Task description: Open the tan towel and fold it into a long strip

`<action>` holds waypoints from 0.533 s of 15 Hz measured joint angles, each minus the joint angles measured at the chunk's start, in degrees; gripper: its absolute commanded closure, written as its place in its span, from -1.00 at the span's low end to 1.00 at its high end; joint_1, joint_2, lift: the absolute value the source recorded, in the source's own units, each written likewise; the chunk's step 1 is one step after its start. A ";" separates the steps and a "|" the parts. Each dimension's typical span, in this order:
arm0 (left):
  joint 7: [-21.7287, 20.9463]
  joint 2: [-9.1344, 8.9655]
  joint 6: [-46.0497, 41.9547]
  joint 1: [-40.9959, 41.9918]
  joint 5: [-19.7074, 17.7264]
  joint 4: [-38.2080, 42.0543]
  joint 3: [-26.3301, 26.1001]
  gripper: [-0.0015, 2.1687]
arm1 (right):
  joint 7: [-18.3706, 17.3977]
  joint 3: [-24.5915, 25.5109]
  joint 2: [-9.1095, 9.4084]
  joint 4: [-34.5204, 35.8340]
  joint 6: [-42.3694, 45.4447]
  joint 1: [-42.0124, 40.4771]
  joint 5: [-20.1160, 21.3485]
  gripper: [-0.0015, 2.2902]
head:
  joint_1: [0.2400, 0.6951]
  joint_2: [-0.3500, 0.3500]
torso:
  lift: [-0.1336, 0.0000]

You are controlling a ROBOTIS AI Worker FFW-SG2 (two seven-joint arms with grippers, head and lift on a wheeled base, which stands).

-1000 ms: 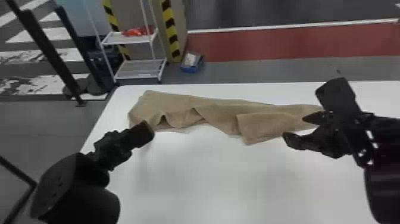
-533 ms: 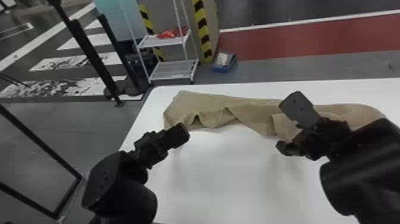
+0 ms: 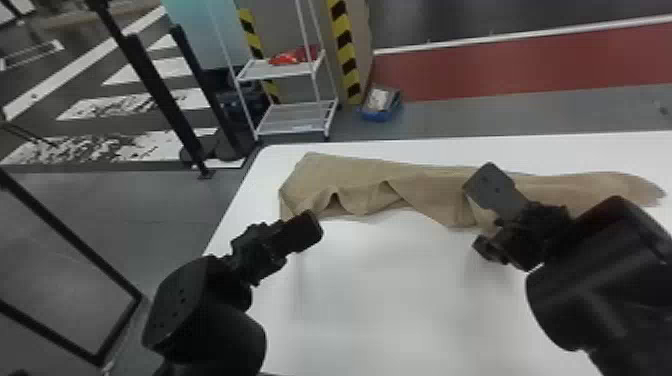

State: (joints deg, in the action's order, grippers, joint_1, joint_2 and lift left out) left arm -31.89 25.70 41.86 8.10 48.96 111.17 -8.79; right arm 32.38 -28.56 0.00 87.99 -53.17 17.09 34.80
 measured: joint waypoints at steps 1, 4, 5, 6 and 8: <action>0.00 -0.01 -0.04 -0.07 0.00 -0.05 -0.09 0.90 | 0.16 0.00 0.00 -0.09 0.07 0.07 0.00 0.10 | 1.00 0.92 | -0.87; 0.07 0.03 -0.06 -0.15 -0.06 -0.05 0.04 0.90 | 1.81 0.75 0.00 1.61 -0.38 -1.10 -0.03 0.24 | 1.00 0.94 | -0.87; 0.07 0.14 -0.07 -0.09 -0.06 -0.05 0.19 0.90 | 3.04 1.39 0.00 2.92 -0.97 -1.63 -0.05 0.25 | 1.00 0.94 | -0.87; 0.07 0.23 -0.08 -0.03 -0.07 -0.05 0.30 0.90 | 3.89 2.35 -0.02 4.13 -1.81 -2.08 -0.07 0.25 | 1.00 0.94 | -0.87; 0.07 0.30 -0.28 -0.01 -0.09 -0.12 0.36 0.90 | 5.28 5.16 -1.14 7.64 -3.09 -3.51 -0.62 0.25 | 1.00 0.89 | -0.87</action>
State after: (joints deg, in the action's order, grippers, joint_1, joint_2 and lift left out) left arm -31.82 26.00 41.58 8.09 48.87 111.06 -8.43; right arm 37.66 -23.40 -1.14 95.64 -56.26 13.58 34.18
